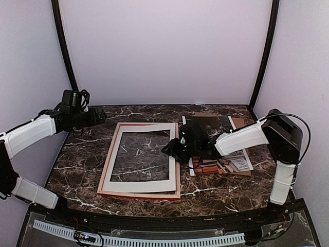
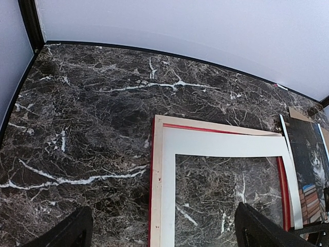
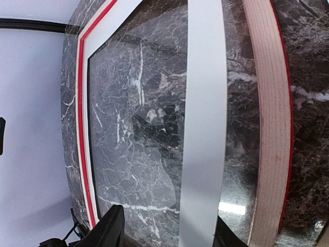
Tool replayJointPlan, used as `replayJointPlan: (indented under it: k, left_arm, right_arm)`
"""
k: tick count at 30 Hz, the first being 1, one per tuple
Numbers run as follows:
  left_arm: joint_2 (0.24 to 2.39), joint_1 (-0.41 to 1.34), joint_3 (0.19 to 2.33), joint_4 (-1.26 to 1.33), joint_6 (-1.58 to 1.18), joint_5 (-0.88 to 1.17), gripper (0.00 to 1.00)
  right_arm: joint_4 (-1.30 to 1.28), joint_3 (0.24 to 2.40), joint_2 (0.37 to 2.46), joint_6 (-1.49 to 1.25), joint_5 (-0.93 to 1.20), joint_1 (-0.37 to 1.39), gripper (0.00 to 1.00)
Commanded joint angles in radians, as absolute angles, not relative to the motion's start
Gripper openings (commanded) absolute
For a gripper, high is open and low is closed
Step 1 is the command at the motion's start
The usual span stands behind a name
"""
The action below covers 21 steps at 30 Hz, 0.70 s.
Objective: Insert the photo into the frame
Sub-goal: Place the mat board on the glass panel.
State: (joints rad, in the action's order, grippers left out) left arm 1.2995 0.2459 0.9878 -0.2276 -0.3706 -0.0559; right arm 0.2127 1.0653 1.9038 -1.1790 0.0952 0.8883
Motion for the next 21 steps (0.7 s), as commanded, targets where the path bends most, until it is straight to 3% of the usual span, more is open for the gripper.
replayJointPlan:
  k: [1,9,14,21]
  left_arm:
    - [1.300,0.244,0.967,-0.202,-0.374,-0.040,0.99]
    - [1.309,0.245,0.967,-0.192,-0.380,-0.005,0.99]
    - [1.320,0.265,0.967,-0.173,-0.378,0.054,0.99]
    - [1.398,0.398,1.031,-0.164,-0.353,0.042,0.99]
  right_arm:
    - [0.165,1.081,1.867,-1.151,0.044,0.902,0.50]
    - [0.075,1.075,1.811,-1.104,-0.052,0.906,0.56]
    - [0.005,1.054,1.742,-1.051,-0.151,0.906,0.69]
    - [-0.149,0.987,1.582,-0.939,-0.314,0.842,0.76]
